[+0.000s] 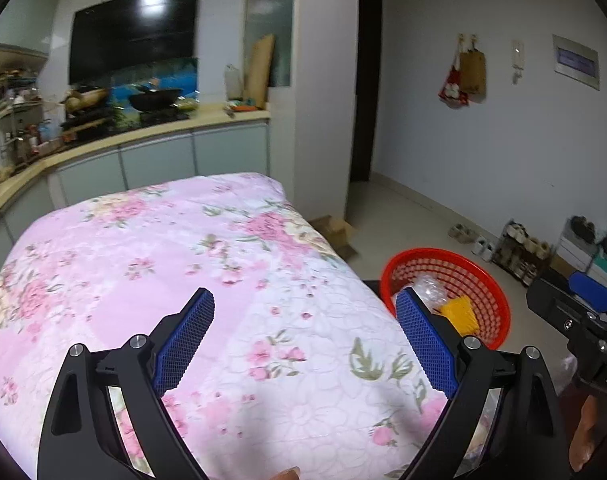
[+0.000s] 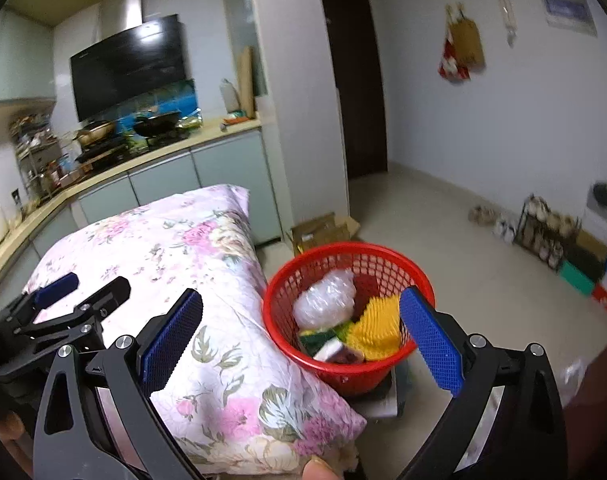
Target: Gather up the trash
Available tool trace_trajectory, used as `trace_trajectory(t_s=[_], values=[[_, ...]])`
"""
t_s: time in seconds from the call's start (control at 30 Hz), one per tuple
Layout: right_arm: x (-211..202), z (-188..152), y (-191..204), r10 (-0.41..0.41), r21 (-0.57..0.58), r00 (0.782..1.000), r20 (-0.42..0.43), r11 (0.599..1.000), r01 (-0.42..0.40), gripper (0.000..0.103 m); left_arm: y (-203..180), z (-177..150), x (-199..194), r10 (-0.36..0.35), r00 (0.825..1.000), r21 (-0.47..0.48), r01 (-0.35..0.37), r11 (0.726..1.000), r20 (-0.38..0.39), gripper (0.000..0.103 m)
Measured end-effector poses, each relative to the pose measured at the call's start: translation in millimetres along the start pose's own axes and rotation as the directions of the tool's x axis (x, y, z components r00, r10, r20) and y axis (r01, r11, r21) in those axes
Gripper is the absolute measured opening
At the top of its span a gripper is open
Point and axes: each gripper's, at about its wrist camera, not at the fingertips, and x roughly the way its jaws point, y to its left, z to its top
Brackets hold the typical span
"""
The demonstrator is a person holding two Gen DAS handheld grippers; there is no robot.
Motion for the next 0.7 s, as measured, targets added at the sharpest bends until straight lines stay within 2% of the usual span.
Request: trace_trajectory(t_s=[0.17,0.47,0.7], values=[[-2,-3,4,0.019,-0.006,1.000,0.016,1.000,-0.019,0.096,6,-7,-6,0.014,1.000,-0.033,-0.014,0.999,0.008,0.089],[0,-12,4,-0.048,0.018,0.999,-0.001,0.999,0.048,0.096,0,-13,-3,0.000,1.000,-0.006,0.000,1.000,-0.012,0.089],[6,-17,-1,-0.053,0.047,0.998,-0.036,0.997,0.054,0.096,1,-12,-2,0.003,1.000,-0.008,-0.003,1.000,-0.011,0.089]])
